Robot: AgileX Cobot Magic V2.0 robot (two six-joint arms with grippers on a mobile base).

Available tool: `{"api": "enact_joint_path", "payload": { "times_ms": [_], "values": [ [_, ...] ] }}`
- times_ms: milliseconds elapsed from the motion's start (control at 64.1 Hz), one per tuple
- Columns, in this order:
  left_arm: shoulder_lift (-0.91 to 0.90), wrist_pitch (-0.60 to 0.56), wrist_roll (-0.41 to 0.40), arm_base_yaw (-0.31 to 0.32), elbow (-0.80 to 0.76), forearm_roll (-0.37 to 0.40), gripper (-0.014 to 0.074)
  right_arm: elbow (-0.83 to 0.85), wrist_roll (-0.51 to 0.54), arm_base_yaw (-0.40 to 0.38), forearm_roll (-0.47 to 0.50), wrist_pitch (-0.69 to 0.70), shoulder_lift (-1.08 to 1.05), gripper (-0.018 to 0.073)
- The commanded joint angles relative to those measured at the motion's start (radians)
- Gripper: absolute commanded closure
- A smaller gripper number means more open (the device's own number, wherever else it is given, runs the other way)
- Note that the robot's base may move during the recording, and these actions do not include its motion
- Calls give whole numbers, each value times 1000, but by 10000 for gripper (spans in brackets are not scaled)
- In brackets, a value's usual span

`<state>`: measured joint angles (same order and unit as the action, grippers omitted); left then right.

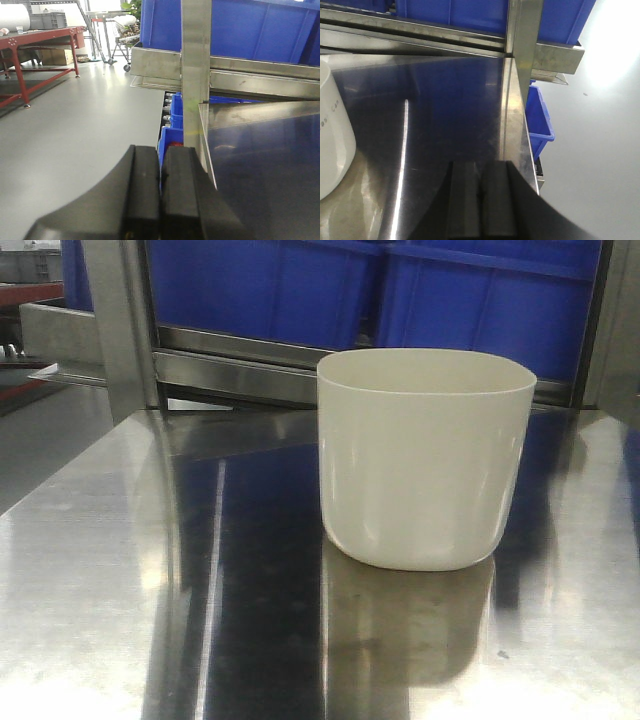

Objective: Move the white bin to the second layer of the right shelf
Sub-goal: 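Move the right gripper toward the white bin's rim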

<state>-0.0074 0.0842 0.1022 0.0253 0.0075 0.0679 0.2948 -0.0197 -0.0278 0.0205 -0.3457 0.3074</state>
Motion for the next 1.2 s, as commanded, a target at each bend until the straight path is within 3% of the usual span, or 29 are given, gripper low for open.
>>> {"api": "enact_joint_path", "payload": {
  "times_ms": [0,468,624,890,1186],
  "values": [
    [-13,-84,-3,4,37,6,512,83,9,-5,11,68,87,502],
    [-13,-84,-3,4,37,6,512,498,1,-2,85,-317,576,502],
    [-13,-84,-3,4,37,6,512,618,-60,57,85,-372,702,494],
    [-13,-84,-3,4,37,6,512,799,-167,197,97,-461,880,169],
    [-13,-84,-3,4,37,6,512,1027,-170,258,257,-617,1038,151]
  ]
}}
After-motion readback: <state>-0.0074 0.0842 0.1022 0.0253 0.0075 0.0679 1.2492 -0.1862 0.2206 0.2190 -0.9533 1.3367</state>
